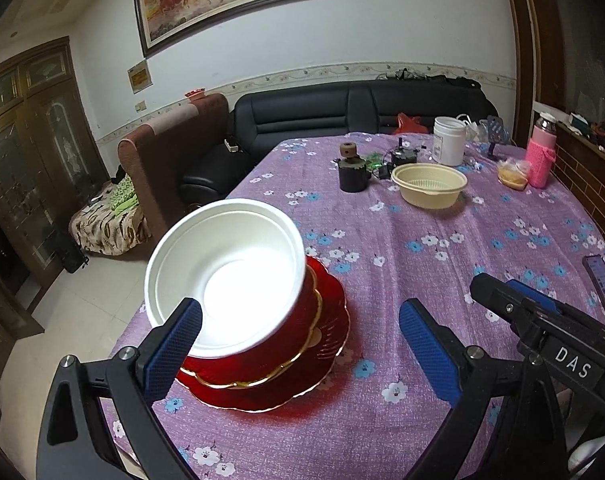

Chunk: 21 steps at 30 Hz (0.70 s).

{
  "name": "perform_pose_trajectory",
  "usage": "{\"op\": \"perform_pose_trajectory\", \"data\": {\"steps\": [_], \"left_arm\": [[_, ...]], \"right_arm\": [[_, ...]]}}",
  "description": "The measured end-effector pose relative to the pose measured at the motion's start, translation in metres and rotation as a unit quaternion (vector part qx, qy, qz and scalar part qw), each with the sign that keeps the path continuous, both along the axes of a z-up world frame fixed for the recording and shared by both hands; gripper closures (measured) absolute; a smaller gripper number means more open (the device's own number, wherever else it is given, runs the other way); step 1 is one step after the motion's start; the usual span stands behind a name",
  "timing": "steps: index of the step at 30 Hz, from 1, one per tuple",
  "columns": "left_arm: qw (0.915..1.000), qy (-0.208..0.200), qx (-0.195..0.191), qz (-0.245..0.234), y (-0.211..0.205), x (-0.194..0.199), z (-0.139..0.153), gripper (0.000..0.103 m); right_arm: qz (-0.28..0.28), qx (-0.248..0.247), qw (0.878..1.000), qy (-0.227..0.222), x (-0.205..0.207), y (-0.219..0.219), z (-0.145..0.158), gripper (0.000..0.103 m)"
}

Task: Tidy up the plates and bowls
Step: 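Open the right gripper and withdraw it from the stack, then move the right gripper toward the cream plastic bowl on the table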

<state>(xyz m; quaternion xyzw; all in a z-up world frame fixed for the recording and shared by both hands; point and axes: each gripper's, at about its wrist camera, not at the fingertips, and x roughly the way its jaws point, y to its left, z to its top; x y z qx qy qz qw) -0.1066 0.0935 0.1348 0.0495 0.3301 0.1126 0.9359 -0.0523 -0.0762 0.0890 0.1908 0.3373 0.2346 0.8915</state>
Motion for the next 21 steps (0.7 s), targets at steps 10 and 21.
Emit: {"op": "perform_pose_trajectory", "data": {"steps": [10,21], "left_arm": [[0.9999,0.009,0.011,-0.009,-0.009,0.006,-0.003,0.004],[0.9984,0.007,0.028,-0.048,-0.027,0.017,0.006,0.004]], "right_arm": [[-0.003,-0.009,1.0,-0.006,0.003,-0.008,0.007,0.044],[-0.027,-0.048,0.998,-0.032,0.017,-0.028,0.029,0.043]]}}
